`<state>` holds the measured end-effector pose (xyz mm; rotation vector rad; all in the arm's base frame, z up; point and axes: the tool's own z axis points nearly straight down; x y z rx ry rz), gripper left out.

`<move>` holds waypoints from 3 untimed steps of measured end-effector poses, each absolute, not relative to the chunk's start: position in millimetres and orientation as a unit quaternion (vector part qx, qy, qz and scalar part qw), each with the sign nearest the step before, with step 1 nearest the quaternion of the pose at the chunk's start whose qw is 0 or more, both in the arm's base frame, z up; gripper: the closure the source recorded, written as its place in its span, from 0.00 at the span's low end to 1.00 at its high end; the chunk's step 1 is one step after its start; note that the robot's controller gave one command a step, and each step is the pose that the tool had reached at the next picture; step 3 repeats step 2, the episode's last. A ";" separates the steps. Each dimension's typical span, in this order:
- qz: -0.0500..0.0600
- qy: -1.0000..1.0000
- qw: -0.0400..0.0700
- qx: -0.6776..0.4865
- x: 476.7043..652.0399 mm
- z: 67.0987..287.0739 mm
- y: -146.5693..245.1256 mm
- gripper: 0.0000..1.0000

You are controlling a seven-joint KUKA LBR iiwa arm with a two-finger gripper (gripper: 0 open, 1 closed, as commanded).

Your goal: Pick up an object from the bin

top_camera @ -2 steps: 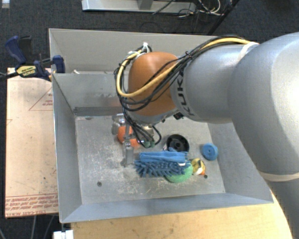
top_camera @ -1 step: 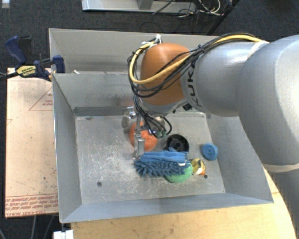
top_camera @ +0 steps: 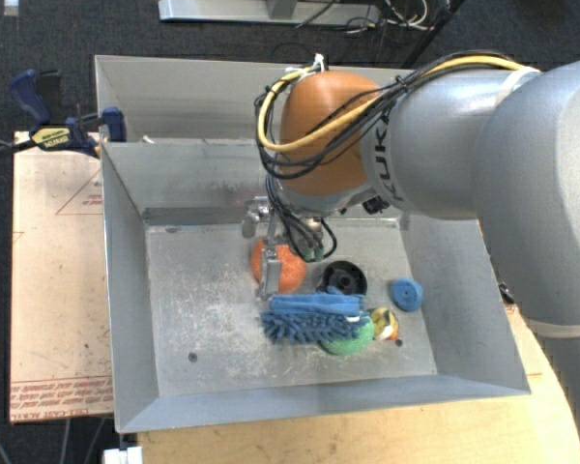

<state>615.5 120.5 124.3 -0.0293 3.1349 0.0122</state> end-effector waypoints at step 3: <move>0.005 1.000 0.006 -0.030 643.9 75.7 75.9 1.00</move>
Offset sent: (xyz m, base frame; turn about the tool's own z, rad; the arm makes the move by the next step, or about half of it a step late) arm 0.0253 -0.0462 -0.0543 -0.0429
